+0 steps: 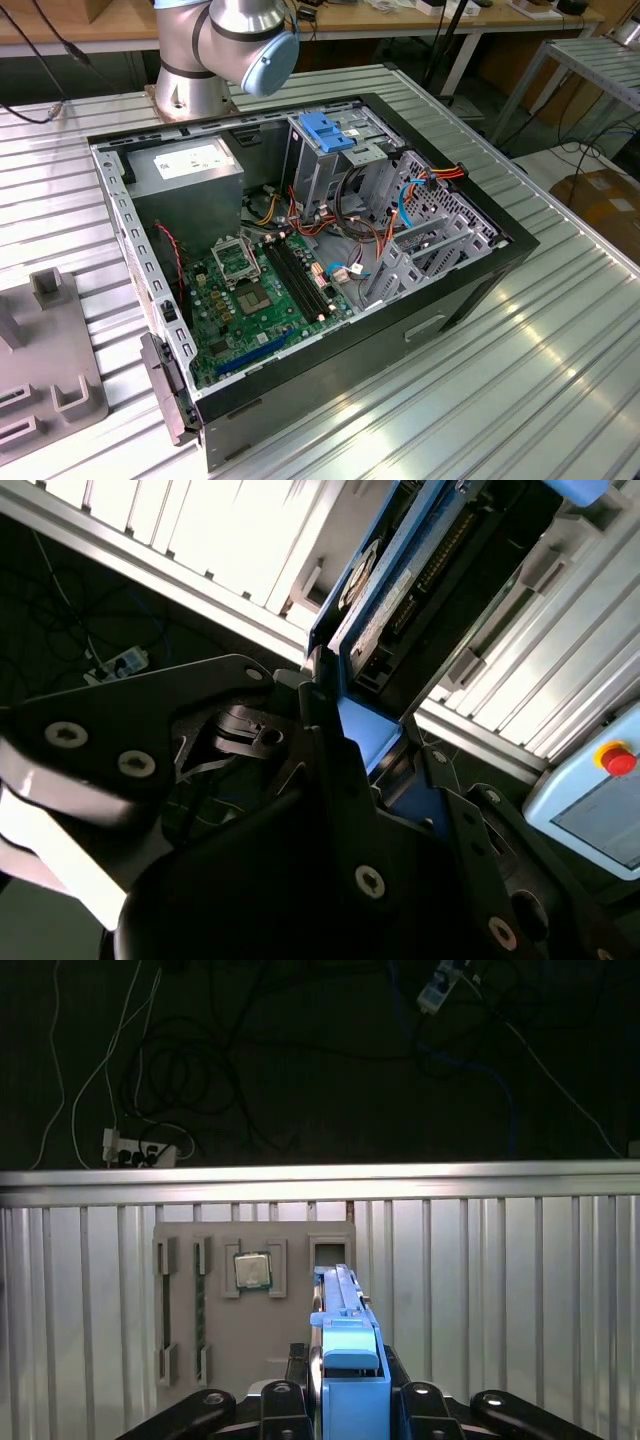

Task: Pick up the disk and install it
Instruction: 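Pick up the disk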

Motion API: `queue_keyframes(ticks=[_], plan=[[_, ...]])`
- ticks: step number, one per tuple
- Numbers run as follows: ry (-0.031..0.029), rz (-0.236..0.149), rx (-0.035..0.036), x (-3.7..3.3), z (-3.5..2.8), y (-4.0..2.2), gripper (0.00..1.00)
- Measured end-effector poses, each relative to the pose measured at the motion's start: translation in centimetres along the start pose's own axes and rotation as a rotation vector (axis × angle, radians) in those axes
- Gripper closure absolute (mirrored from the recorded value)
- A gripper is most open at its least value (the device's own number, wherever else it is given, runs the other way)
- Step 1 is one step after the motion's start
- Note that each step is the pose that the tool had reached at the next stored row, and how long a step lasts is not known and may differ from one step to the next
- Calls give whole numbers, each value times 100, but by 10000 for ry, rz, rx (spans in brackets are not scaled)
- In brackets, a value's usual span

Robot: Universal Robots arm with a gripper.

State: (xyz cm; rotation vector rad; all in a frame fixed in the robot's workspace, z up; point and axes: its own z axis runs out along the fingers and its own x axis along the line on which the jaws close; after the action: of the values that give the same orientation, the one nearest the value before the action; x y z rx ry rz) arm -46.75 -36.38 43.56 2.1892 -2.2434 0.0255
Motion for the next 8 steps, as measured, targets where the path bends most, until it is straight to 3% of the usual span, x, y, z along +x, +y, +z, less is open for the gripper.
queue_keyframes(ticks=[8], plan=[[0, 0, 1, 1, -83, -1, 63]])
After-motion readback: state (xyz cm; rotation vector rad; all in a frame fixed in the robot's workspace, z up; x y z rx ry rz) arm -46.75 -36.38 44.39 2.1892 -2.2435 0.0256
